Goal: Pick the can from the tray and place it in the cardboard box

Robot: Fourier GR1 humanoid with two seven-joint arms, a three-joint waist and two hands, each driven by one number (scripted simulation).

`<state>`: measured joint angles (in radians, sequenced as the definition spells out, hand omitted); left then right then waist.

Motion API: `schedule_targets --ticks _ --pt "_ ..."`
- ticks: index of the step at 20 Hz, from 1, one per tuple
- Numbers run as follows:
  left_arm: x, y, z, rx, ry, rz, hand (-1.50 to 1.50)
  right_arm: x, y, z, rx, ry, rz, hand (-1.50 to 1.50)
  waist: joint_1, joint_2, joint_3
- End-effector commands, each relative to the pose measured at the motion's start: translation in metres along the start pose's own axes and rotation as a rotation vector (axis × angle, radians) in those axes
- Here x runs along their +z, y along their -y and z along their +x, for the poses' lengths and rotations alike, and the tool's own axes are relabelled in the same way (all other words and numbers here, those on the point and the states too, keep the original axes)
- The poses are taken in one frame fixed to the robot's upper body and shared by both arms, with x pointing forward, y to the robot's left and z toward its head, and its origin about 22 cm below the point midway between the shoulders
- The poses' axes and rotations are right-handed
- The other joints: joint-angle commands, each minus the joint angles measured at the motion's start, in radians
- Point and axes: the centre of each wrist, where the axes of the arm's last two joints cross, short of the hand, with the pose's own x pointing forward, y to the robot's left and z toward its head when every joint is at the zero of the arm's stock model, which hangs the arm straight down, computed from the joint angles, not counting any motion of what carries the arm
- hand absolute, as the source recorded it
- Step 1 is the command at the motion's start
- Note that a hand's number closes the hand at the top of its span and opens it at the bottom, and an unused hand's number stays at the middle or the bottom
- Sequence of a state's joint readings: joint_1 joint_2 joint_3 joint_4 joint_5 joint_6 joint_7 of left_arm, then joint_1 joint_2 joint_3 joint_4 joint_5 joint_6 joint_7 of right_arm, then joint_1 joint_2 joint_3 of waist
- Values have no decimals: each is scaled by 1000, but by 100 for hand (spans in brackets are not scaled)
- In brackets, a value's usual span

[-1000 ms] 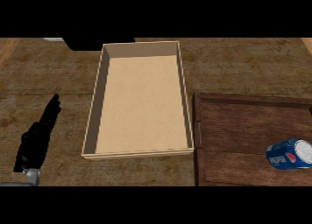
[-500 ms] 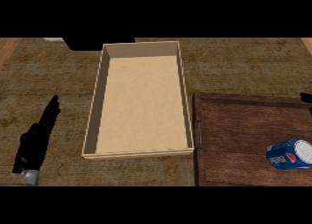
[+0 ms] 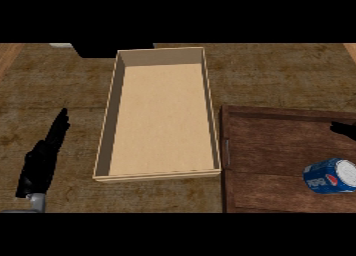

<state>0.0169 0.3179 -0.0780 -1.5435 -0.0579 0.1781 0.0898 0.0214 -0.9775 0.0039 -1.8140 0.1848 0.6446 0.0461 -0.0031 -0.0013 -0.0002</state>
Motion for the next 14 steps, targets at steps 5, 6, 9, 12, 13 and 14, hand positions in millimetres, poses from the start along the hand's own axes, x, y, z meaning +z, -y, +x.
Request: schedule_targets --ticks 5,6,9,12,13,14 --pt "14 7 17 5 7 -3 0 -14 -10 12 21 -58 20 -150 8 0 0" --pt "-10 21 -4 -5 12 4 0 -14 -30 -8 13 -43 20 -150 -1 2 0" --pt "-9 -18 -2 7 7 -8 0 -4 -27 -2 13 -50 14 -150 0 0 0" --pt "11 12 -7 -5 5 -6 0 -15 -18 -8 11 -40 11 -150 5 1 0" --pt "-14 -1 15 6 11 -10 0 -11 -5 -3 25 -43 16 -150 3 1 0" --pt "-7 -6 -3 4 6 -7 0 -16 -33 16 16 -39 25 -150 1 1 0"
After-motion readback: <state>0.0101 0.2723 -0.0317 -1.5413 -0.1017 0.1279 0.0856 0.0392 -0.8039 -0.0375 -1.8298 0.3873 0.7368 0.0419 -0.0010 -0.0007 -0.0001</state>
